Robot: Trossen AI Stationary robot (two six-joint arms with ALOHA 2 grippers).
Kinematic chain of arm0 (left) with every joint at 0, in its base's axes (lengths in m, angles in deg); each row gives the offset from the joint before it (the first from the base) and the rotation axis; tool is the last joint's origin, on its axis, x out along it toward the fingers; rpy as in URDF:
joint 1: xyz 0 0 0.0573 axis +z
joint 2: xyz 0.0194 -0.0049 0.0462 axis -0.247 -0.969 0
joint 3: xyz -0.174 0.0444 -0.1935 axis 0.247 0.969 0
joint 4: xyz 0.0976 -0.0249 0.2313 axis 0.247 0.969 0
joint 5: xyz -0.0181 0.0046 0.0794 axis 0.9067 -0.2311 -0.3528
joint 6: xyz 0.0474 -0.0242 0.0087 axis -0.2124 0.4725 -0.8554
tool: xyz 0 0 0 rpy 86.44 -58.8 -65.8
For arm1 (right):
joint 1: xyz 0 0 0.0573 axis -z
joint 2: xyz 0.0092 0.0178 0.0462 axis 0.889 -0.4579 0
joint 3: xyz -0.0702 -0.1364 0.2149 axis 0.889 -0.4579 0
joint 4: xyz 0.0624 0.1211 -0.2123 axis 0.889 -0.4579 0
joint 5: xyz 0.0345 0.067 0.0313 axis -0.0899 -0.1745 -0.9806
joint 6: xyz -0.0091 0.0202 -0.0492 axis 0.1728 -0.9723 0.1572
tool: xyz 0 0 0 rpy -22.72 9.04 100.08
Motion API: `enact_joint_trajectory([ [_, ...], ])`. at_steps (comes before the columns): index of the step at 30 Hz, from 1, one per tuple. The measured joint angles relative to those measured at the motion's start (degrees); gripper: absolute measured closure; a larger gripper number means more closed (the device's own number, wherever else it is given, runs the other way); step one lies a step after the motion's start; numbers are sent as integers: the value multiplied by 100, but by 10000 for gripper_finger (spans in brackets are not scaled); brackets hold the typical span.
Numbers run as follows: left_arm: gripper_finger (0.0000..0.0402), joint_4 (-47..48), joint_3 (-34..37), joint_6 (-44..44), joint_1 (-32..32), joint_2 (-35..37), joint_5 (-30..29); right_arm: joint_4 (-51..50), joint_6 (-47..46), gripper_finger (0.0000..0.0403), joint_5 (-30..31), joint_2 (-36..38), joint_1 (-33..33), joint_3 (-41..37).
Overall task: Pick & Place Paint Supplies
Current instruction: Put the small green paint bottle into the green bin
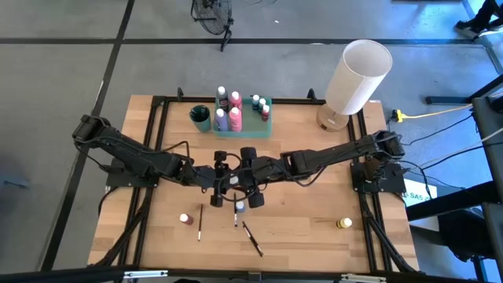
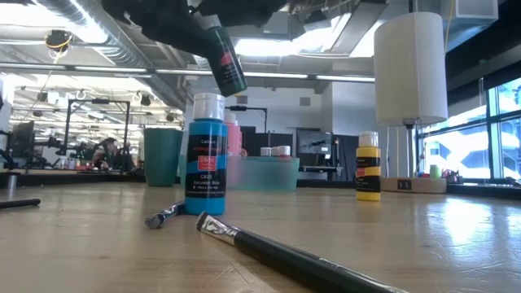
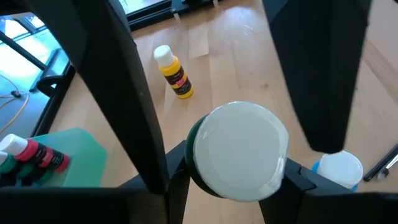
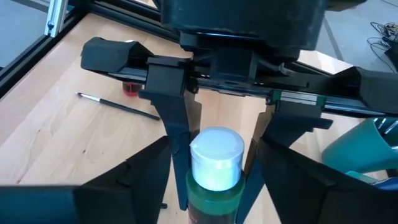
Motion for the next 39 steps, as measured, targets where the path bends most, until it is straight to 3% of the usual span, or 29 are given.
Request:
enact_joint_trajectory([
  [10,254,-122,0,7,-4,0,17,2,2,208,2,4,2,0],
  [32,254,-284,0,-39,4,-2,-39,-127,-127,215,10,7,48,15],
  [39,254,-315,-11,-223,4,-14,16,-129,-128,278,3,-108,48,20],
])
